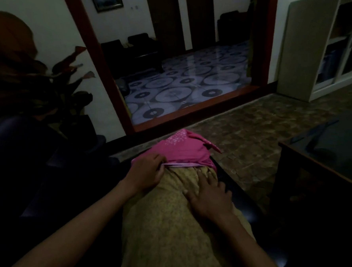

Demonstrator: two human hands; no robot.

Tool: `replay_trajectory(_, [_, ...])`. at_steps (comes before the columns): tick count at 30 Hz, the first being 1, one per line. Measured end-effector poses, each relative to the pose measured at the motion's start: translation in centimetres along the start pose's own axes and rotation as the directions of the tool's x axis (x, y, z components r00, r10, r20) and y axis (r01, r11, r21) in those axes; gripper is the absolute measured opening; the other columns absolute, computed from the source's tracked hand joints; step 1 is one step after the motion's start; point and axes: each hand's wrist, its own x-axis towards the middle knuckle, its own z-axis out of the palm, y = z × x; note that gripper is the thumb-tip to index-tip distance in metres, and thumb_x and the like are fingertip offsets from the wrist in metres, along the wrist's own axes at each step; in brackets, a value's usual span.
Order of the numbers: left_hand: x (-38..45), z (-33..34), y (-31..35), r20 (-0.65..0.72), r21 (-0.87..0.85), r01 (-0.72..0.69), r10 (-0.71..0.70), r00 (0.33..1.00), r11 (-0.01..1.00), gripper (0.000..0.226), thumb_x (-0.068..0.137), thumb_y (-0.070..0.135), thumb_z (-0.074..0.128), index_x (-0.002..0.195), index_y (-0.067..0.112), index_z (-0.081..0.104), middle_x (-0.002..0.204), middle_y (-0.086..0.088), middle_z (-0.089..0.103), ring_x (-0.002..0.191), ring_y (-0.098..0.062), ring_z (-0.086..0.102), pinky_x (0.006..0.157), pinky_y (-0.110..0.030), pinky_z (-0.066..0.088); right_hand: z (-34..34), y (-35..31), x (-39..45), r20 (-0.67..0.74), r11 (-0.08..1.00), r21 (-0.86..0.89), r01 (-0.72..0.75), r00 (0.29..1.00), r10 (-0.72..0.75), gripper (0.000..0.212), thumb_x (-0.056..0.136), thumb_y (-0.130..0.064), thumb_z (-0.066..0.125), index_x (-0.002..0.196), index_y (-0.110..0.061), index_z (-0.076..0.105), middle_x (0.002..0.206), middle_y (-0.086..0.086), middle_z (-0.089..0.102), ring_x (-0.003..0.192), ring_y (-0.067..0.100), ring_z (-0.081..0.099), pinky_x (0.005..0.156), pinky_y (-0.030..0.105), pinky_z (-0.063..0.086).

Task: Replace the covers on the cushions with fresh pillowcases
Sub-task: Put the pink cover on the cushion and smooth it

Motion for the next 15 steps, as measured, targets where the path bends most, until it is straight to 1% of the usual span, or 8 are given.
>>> replay_trajectory(2, [-0.4, 0.2, -0.8, -0.012, -0.023, 0.024, -0.025, 1.0, 0.999, 0.02, 0.089, 0.026, 0.049, 0.099, 0.017, 0.064, 0.095, -0.006, 0.065, 0.083, -0.025, 0.064, 0.068, -0.034, 0.048, -0.3, -2.1, -0.3, -0.043, 0.999, -0.026, 0.032, 0.999, -0.033, 0.083, 0.094, -0.063, 0.046, 0.161, -0.03, 0.008, 0.17, 0.004, 0.005, 0.153, 0.039, 0.008, 0.12, 0.06, 0.012])
replay_trajectory(3, [-0.4, 0.1, -0.8, -0.022, -0.052, 0.033, -0.034, 0.999, 0.998, 0.019, 0.09, 0.025, 0.049, 0.097, 0.017, 0.064, 0.093, -0.007, 0.065, 0.083, -0.025, 0.063, 0.069, -0.034, 0.048, -0.2, -3.2, -0.5, -0.05, 0.997, -0.037, 0.065, 0.997, -0.067, 0.083, 0.095, -0.061, 0.046, 0.161, -0.029, 0.007, 0.17, 0.005, 0.0, 0.154, 0.038, 0.002, 0.121, 0.06, 0.008])
replay_trajectory(5, [-0.2, -0.3, 0.1, -0.04, -0.177, 0.043, -0.051, 0.998, 0.983, 0.013, 0.094, 0.022, 0.051, 0.095, 0.017, 0.063, 0.093, -0.006, 0.064, 0.082, -0.023, 0.06, 0.07, -0.032, 0.044, 0.5, -5.1, -0.7, -0.028, 0.99, -0.019, 0.136, 0.99, -0.137, 0.084, 0.094, -0.069, 0.04, 0.161, -0.034, 0.004, 0.17, 0.003, -0.008, 0.155, 0.037, -0.007, 0.12, 0.063, -0.001])
replay_trajectory(7, [-0.3, -0.4, 1.3, -0.028, -0.307, -0.005, -0.004, 1.0, 0.952, 0.011, 0.097, 0.022, 0.053, 0.1, 0.017, 0.062, 0.096, -0.004, 0.064, 0.083, -0.017, 0.056, 0.074, -0.031, 0.043, 1.8, -6.0, -0.8, 0.018, 0.986, -0.028, 0.164, 0.986, -0.163, 0.088, 0.091, -0.077, 0.035, 0.16, -0.038, -0.002, 0.169, -0.002, -0.012, 0.153, 0.04, -0.013, 0.115, 0.07, -0.007])
replay_trajectory(9, [-0.9, -0.1, 1.8, -0.004, -0.377, -0.085, 0.09, 0.996, 0.922, 0.014, 0.098, 0.02, 0.053, 0.105, 0.013, 0.063, 0.098, -0.005, 0.065, 0.084, -0.018, 0.056, 0.077, -0.032, 0.043, 3.1, -6.0, -0.8, 0.012, 0.985, -0.098, 0.142, 0.99, -0.141, 0.091, 0.086, -0.083, 0.032, 0.159, -0.039, -0.001, 0.17, -0.004, -0.007, 0.153, 0.042, -0.013, 0.113, 0.074, -0.007])
replay_trajectory(12, [-2.2, 0.3, 0.0, 0.031, -0.395, -0.143, 0.169, 0.985, 0.907, 0.017, 0.092, 0.012, 0.055, 0.107, 0.008, 0.061, 0.101, -0.009, 0.063, 0.089, -0.02, 0.056, 0.078, -0.032, 0.044, 3.5, -5.8, -0.9, -0.046, 0.99, -0.128, 0.067, 0.996, -0.074, 0.095, 0.078, -0.093, 0.023, 0.157, -0.044, 0.002, 0.17, -0.004, -0.003, 0.154, 0.042, -0.005, 0.115, 0.072, -0.005])
replay_trajectory(14, [-2.7, 0.3, -2.2, 0.042, -0.348, -0.134, 0.159, 0.986, 0.928, 0.026, 0.08, 0.004, 0.059, 0.106, 0.009, 0.06, 0.103, -0.009, 0.061, 0.091, -0.021, 0.057, 0.079, -0.033, 0.045, 3.3, -6.1, -1.3, -0.038, 0.987, -0.158, 0.02, 0.999, -0.026, 0.097, 0.08, -0.092, 0.023, 0.159, -0.042, -0.003, 0.17, -0.001, -0.008, 0.153, 0.046, -0.004, 0.116, 0.071, -0.003])
replay_trajectory(15, [-3.2, 0.2, -3.1, 0.043, -0.321, -0.101, 0.121, 0.992, 0.942, 0.028, 0.077, 0.002, 0.06, 0.104, 0.01, 0.06, 0.102, -0.009, 0.06, 0.092, -0.023, 0.057, 0.077, -0.032, 0.044, 3.2, -6.6, -1.6, -0.021, 0.984, -0.18, 0.008, 1.0, -0.012, 0.094, 0.084, -0.088, 0.025, 0.159, -0.04, -0.004, 0.17, 0.001, -0.011, 0.152, 0.049, -0.004, 0.117, 0.07, 0.0])
